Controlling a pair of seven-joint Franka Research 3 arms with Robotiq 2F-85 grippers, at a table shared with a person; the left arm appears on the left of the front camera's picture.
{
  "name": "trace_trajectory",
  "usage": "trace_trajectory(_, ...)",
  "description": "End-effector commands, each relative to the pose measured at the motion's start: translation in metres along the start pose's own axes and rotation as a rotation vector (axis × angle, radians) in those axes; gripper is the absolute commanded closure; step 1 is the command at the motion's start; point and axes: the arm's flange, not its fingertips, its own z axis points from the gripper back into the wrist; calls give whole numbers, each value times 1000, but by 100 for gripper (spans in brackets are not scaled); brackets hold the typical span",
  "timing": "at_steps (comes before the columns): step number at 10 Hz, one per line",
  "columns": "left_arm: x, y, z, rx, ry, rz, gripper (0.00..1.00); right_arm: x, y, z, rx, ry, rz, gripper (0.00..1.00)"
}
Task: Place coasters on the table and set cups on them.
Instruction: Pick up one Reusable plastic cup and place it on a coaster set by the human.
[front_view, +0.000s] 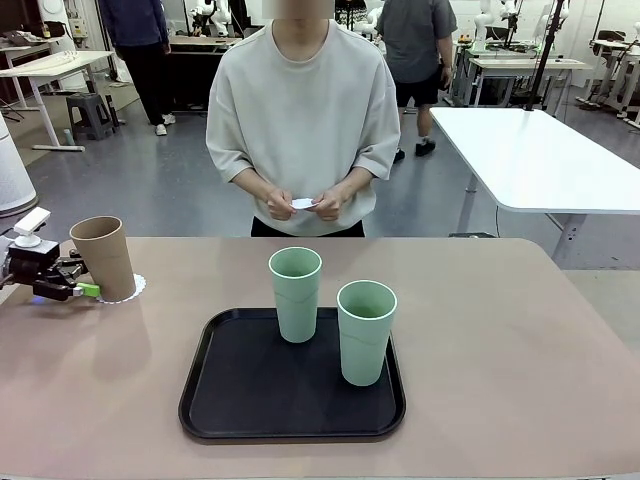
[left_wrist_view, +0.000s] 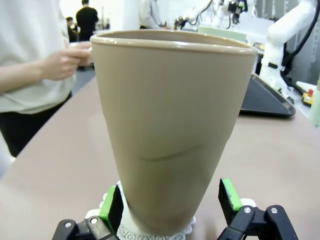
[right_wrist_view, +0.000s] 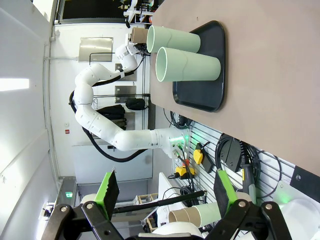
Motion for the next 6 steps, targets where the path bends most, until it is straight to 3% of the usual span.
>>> trace_trajectory(1,8,2,6,-4,57,2,0,0,0,0,9,2,3,0)
trace_trajectory(6,26,-5,30,34,133,-20,0,0,0,0,9,2,3,0)
